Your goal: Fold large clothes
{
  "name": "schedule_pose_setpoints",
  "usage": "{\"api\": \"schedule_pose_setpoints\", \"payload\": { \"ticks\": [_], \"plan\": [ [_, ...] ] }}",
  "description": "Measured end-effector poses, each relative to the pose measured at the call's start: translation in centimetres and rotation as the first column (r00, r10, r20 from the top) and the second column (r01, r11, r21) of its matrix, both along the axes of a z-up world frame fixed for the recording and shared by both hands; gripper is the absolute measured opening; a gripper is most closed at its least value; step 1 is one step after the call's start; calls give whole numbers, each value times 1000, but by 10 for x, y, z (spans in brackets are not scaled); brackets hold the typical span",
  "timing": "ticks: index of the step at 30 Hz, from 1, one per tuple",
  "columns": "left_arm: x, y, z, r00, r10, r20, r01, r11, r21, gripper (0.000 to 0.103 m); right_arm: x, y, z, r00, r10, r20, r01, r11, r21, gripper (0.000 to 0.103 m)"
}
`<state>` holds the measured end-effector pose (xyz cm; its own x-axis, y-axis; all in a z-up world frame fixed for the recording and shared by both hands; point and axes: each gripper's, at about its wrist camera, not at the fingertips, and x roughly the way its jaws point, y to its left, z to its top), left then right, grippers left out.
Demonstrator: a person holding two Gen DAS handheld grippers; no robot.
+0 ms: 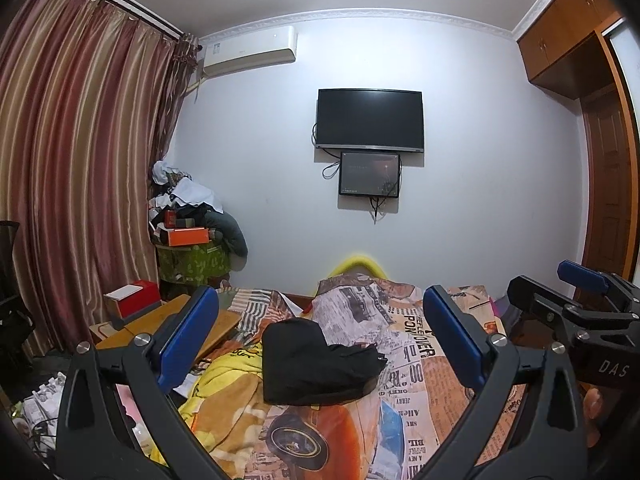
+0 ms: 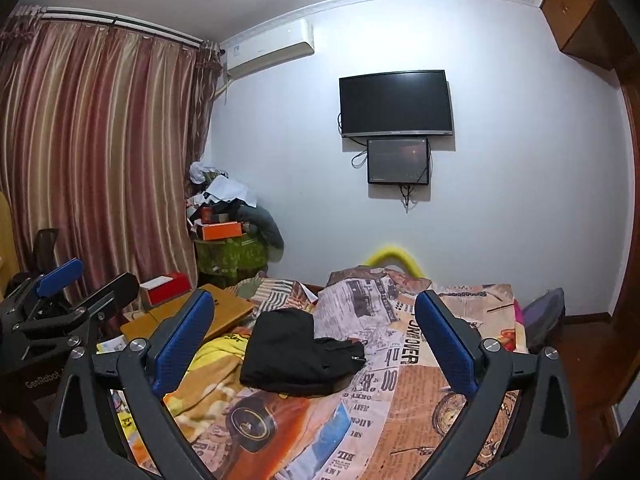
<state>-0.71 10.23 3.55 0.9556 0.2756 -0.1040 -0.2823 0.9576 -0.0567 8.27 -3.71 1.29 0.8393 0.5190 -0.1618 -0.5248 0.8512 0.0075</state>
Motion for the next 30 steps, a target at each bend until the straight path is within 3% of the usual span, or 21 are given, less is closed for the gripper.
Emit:
{"api": "schedule_pose_setpoints", "payload": {
  "ticks": [30],
  "plan": [
    [6, 1, -7, 1000, 4, -28, -5, 1000, -18, 103, -5, -3, -1, 999, 11, -46, -12, 1000, -11, 100]
  ]
}}
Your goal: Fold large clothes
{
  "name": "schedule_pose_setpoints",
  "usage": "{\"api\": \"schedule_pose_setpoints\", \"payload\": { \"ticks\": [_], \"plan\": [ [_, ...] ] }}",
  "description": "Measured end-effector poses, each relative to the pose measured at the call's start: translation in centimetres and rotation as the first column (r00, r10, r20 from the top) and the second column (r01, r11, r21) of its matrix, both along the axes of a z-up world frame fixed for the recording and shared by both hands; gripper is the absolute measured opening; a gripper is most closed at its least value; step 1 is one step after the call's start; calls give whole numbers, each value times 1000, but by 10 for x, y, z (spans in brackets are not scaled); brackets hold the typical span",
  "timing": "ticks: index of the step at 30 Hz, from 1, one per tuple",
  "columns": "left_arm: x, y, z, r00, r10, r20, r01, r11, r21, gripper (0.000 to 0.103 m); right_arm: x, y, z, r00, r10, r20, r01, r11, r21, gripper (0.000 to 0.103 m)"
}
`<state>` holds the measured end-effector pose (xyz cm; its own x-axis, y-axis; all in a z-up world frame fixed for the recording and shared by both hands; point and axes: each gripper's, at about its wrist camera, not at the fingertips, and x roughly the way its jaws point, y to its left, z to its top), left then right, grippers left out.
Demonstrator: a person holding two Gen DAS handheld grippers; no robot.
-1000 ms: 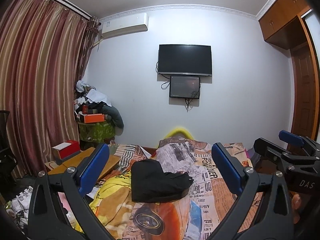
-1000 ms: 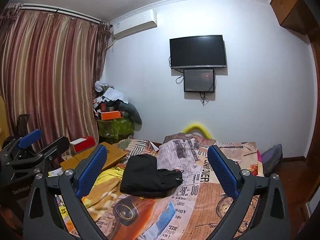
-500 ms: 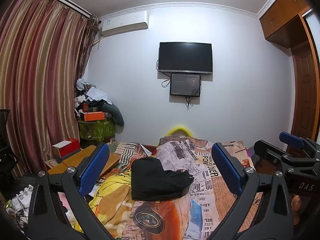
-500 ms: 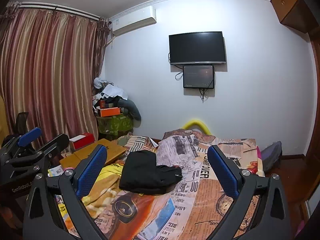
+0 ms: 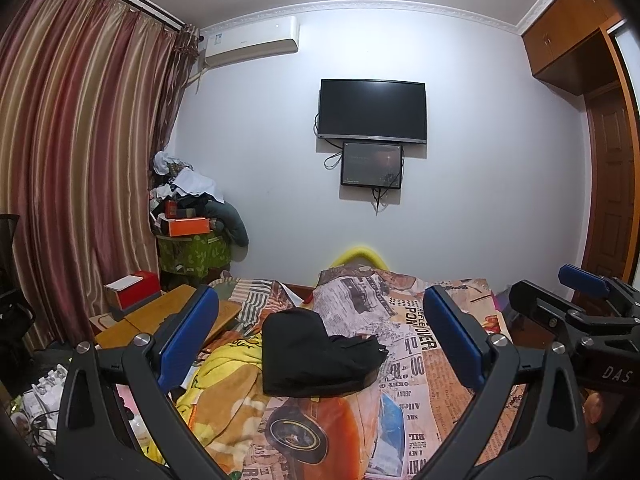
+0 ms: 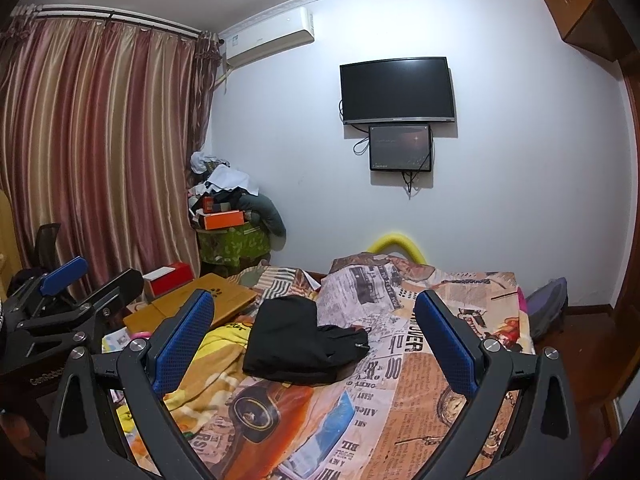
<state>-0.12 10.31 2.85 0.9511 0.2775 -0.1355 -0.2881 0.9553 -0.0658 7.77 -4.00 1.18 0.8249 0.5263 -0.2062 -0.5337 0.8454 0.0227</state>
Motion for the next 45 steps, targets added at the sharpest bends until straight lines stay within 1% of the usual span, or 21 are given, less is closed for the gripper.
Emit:
{"api": "schedule_pose_setpoints", "payload": {
  "ticks": [14, 25, 29, 34, 45],
  "plan": [
    [0, -1, -1, 1000, -23, -15, 23, 1000, -15, 103, -2, -2, -2, 1000, -3, -7, 3, 1000, -4, 100],
    [-1, -3, 1, 1000, -29, -8, 29, 999, -20, 103, -2, -6, -1, 1000, -7, -11, 7, 1000, 7, 100],
    [-1, -2, 1, 999, -52, -13, 51, 998, -36, 103, -2, -7, -2, 1000, -10, -12, 10, 1000, 11, 100],
    [0, -1, 0, 998, -54, -14, 54, 998, -36, 103, 0, -6, -3, 1000, -12, -17, 13, 1000, 13, 100],
    [6, 1, -4, 997, -66, -27, 65, 997, -44, 103, 4, -1, -6, 1000, -19, -25, 19, 1000, -1, 100]
  ]
}}
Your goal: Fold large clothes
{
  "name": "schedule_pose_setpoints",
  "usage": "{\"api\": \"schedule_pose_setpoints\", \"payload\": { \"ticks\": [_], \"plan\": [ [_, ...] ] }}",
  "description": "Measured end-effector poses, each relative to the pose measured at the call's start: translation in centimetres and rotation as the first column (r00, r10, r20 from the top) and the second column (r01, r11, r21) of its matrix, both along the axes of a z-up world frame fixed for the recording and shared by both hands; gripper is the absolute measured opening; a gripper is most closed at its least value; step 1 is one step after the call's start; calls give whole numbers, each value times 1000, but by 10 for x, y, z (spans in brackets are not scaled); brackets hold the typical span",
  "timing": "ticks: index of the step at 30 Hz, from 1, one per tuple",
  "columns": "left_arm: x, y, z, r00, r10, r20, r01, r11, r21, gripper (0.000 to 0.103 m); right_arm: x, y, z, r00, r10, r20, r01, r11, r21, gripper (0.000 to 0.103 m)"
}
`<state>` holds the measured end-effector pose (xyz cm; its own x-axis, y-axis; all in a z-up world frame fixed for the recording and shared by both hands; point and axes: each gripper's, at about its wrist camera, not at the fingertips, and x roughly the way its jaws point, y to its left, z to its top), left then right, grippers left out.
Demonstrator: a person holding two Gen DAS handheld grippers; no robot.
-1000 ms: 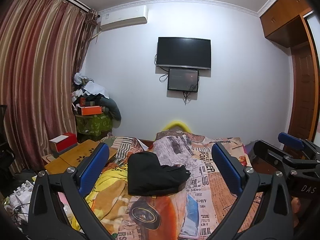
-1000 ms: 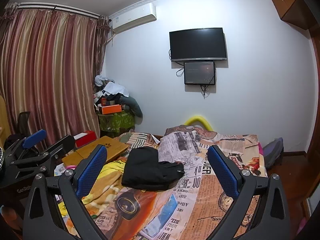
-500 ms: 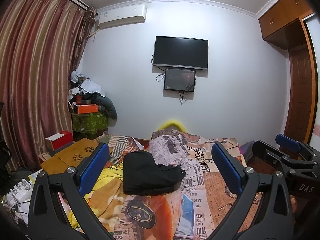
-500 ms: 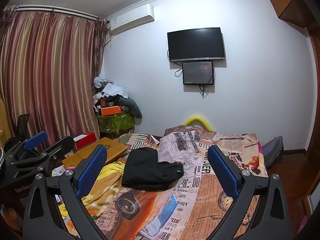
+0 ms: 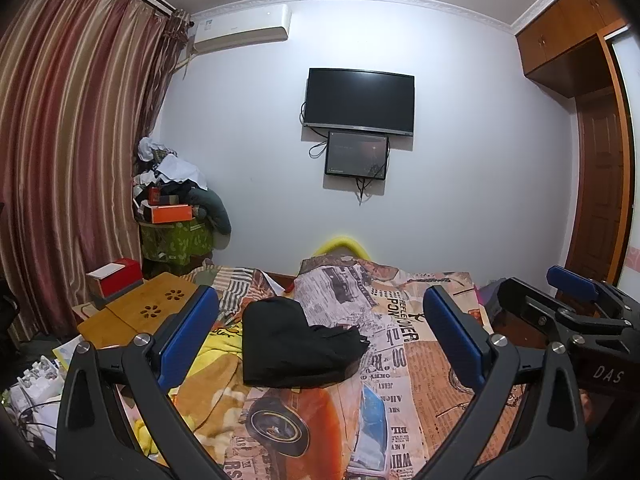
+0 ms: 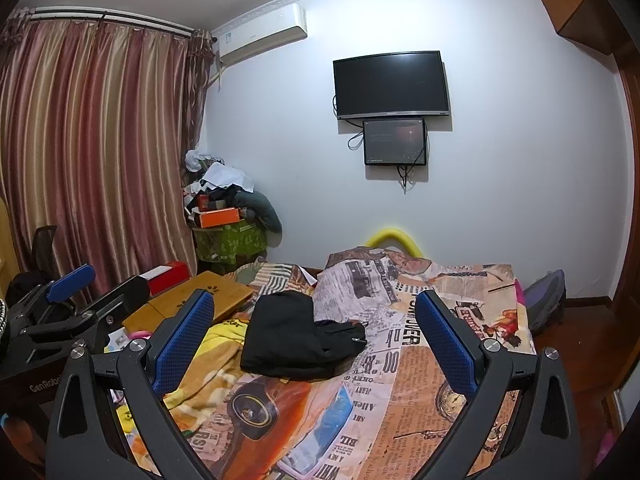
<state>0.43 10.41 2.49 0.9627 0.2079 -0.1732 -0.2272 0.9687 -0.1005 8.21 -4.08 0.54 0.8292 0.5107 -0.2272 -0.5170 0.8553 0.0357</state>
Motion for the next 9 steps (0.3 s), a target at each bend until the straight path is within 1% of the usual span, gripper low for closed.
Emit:
{"api": "schedule_pose_setpoints", "payload": {
  "ticks": [9],
  "plan": [
    [10, 7, -7, 1000, 6, -19, -7, 1000, -17, 103, 7, 5, -4, 1000, -4, -19, 4, 1000, -16, 100]
  ]
}}
